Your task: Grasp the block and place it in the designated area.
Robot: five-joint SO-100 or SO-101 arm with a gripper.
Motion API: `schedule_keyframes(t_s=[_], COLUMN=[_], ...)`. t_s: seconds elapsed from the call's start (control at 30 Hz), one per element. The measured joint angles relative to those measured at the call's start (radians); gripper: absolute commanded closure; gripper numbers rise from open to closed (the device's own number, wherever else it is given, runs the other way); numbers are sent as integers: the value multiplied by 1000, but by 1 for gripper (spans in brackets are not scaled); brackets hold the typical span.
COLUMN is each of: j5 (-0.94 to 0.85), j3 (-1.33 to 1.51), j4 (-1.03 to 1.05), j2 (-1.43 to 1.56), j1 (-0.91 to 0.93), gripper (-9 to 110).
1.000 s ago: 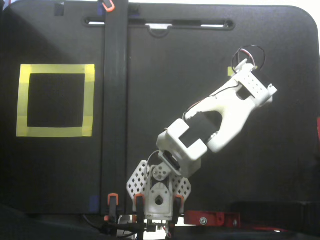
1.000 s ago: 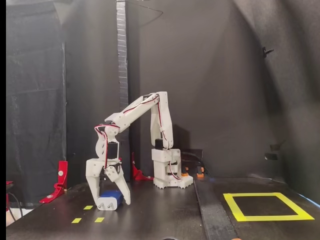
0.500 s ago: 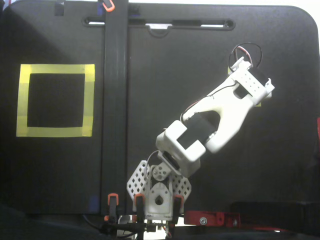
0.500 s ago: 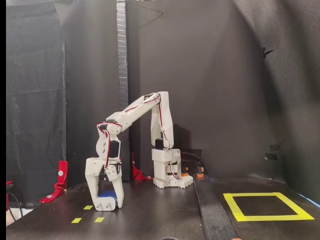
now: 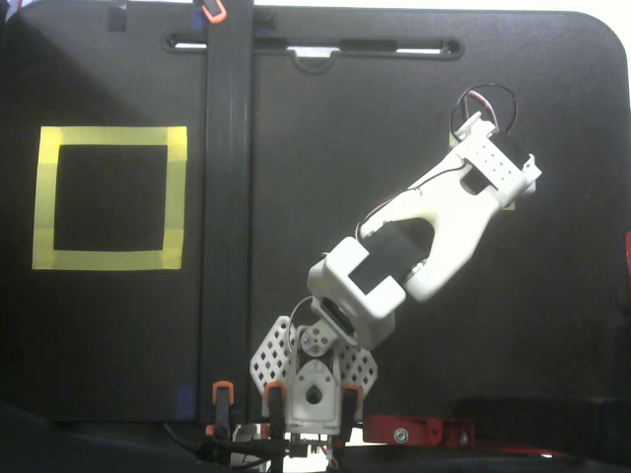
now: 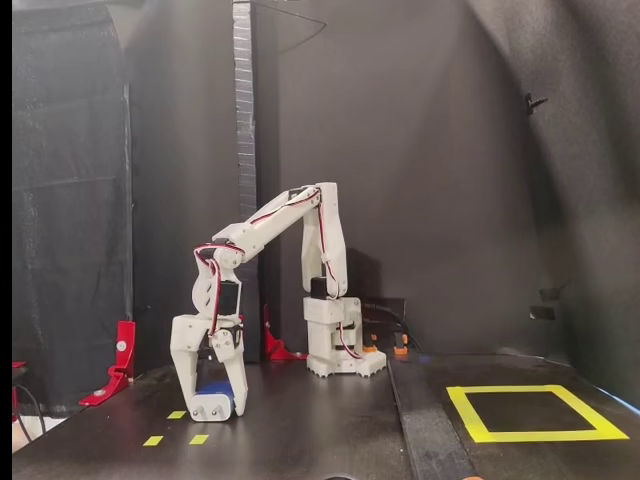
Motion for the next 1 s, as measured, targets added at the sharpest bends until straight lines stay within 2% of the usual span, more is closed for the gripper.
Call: schedule_keyframes(t_s=[0.17, 0.37, 1.0], j5=[2, 0, 17], j3=[-12, -87, -522], j4=[26, 169, 580], j2=[9, 8, 8], j1=[0, 0, -34], gripper=[81, 81, 81])
